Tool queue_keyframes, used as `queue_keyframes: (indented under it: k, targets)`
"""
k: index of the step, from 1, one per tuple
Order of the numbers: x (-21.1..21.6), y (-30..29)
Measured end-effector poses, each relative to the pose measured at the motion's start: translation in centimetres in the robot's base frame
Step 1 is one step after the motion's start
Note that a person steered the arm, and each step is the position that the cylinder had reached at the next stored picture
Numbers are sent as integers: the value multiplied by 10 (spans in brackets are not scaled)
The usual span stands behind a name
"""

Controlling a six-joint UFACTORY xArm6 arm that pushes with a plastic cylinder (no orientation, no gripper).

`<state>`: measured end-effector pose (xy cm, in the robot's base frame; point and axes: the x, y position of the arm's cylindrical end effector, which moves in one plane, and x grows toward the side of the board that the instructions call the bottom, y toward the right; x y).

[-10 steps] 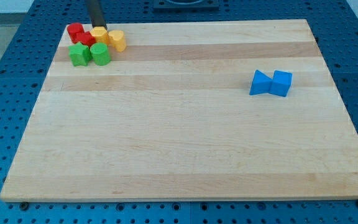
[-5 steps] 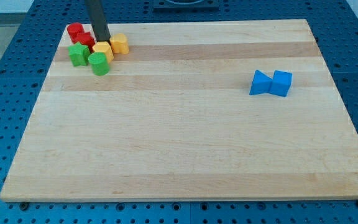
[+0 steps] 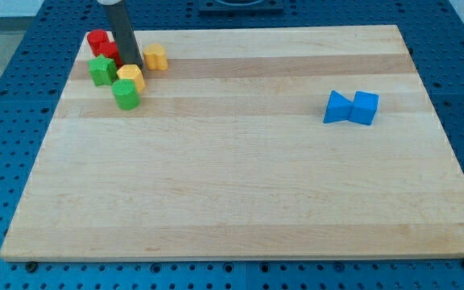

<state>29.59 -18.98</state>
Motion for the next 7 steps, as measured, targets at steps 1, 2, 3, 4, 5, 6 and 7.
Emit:
queue_keyframes:
  k: [1, 2, 3, 4, 5, 6, 7]
  targets:
    - [17, 0]
    - [24, 0]
    - [24, -3]
    - [24, -20]
    - [24, -27]
    - [37, -31]
    - [52, -31]
